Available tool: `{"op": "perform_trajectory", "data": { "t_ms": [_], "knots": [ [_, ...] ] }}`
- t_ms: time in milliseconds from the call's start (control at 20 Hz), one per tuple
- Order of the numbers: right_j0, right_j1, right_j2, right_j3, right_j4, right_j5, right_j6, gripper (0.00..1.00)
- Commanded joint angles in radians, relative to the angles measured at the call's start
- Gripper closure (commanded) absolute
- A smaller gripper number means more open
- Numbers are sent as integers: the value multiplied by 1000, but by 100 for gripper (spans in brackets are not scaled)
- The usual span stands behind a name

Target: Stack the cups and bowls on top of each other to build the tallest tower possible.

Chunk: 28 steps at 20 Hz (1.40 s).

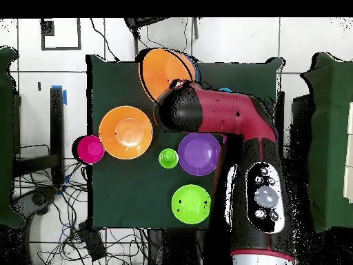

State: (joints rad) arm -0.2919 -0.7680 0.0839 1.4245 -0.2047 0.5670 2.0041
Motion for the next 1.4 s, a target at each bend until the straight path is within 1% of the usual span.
{"op": "perform_trajectory", "data": {
  "t_ms": [50, 200, 350, 450, 550, 800, 850, 900, 950, 1050, 1200, 1300, 1400],
  "knots": [
    [-35, -52, 198, 40, 2, 135, -253, 100],
    [-55, -54, 231, 63, -5, 111, -240, 100],
    [-118, -48, 316, 131, 22, 30, -231, 100],
    [-140, -35, 346, 145, 18, 7, -221, 100],
    [-157, -19, 368, 148, -7, -12, -218, 100],
    [-209, 28, 430, 162, -40, -59, -203, 100],
    [-205, 33, 422, 158, -50, -57, -184, 100],
    [-211, 39, 431, 157, -53, -59, -180, 100],
    [-222, 53, 443, 157, -59, -85, -171, 100],
    [-236, 72, 462, 138, -98, -85, -217, 100],
    [-253, 101, 475, 114, -120, -81, -219, 100],
    [-276, 124, 502, 109, -126, -93, -215, 100],
    [-301, 149, 536, 103, -144, -103, -234, 100]
  ]
}}
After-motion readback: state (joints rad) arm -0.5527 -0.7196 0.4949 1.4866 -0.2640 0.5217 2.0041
